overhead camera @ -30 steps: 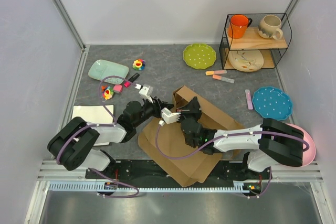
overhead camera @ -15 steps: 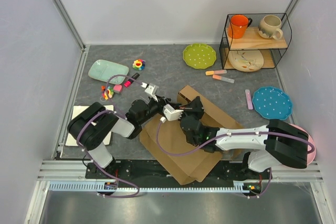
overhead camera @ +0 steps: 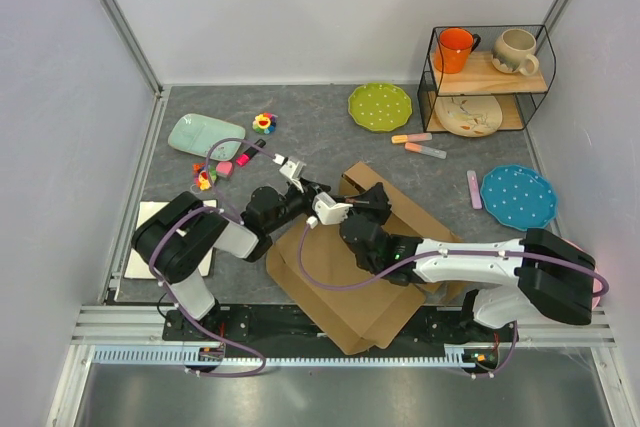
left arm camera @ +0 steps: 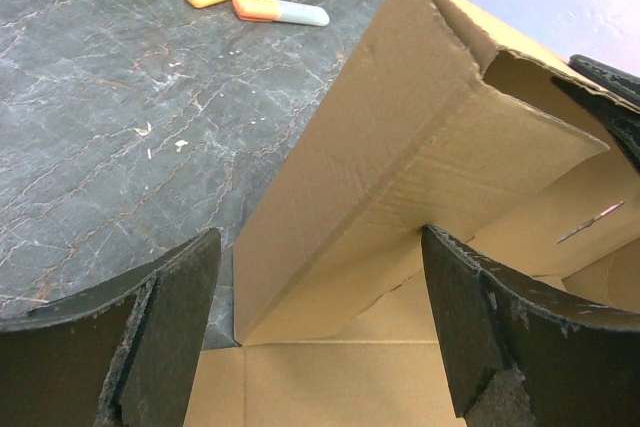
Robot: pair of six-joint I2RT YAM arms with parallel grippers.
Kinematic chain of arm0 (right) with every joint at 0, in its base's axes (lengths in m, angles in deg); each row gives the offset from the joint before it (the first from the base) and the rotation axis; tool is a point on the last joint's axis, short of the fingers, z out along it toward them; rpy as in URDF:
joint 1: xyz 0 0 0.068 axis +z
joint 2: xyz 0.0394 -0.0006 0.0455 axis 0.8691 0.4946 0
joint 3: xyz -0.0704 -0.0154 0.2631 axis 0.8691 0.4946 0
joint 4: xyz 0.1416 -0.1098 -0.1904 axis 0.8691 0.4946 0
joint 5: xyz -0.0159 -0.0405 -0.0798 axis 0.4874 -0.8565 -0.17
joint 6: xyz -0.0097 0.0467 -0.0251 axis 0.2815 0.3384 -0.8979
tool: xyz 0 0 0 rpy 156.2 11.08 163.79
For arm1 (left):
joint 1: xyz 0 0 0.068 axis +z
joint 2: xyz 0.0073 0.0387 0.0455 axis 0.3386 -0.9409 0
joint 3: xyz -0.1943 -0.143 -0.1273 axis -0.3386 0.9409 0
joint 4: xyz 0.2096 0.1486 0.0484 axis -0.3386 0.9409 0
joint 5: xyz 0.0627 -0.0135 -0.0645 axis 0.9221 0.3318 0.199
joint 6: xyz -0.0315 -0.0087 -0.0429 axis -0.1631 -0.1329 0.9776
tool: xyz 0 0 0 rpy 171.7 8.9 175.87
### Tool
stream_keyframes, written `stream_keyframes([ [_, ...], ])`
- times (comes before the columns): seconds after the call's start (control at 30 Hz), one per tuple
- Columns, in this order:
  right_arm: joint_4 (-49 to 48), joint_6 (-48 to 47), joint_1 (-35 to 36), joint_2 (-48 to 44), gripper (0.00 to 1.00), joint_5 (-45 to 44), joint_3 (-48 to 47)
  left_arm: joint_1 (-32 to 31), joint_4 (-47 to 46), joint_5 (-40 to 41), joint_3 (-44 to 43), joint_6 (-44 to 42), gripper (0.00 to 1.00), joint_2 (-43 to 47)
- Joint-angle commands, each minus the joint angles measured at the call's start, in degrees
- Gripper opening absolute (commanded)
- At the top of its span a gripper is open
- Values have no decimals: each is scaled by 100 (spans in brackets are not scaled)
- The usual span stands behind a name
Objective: Fold the paper box
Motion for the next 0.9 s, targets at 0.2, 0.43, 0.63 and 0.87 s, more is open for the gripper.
stream_keyframes([
  [0.2, 373, 710, 19, -185, 0, 550, -211, 67, -1968, -580, -236, -329, 89, -167],
  [0.43, 619, 938, 19, -273, 0, 743, -307, 128, -1793, -686, -631, -373, 89, -299],
  [0.63, 1022, 1306, 19, -343, 0, 1006, -386, 128, -1661, -905, -992, -461, 79, -422],
  [0.87, 1419, 1580, -51, -510, 0, 1174, -571, 137, -1705, -1055, -1062, -514, 47, -563],
])
